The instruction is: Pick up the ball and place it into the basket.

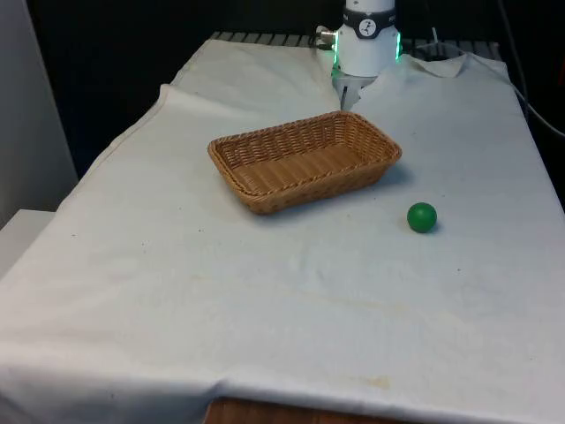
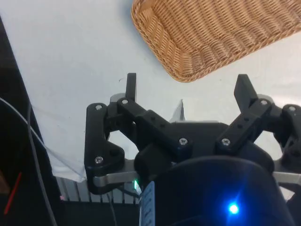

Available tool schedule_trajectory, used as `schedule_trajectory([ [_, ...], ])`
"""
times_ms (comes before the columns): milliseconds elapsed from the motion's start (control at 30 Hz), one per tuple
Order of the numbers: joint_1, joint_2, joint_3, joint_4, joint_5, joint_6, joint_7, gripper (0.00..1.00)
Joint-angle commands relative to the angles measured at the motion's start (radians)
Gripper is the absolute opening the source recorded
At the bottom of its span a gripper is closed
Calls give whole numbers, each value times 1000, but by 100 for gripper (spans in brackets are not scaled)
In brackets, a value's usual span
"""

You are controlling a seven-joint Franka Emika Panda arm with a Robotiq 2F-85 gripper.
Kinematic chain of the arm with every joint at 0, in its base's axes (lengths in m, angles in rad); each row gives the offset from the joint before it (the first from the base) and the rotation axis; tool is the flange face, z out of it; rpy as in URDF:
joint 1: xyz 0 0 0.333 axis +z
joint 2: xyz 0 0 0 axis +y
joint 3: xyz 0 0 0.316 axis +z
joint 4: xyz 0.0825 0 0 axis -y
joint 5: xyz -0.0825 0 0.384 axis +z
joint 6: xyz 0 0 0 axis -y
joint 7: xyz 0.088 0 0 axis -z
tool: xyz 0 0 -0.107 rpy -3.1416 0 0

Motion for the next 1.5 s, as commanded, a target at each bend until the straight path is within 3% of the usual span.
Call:
schedule_trajectory([
  [0, 0, 3, 2, -3, 0, 8, 0, 100],
  [367, 6, 48, 27, -14, 12, 110, 20, 100],
  [533, 9, 73, 58, -23, 17, 156, 41, 100],
  [567, 5, 71, 57, -19, 10, 141, 36, 100],
  [800, 10, 106, 101, -43, 27, 221, 63, 100],
  [833, 6, 103, 100, -39, 21, 206, 58, 100],
  [1100, 7, 157, 150, -61, 43, 299, 84, 100],
  [1400, 6, 202, 170, -59, 49, 336, 88, 100],
  [1467, 8, 235, 185, -56, 60, 374, 92, 100],
])
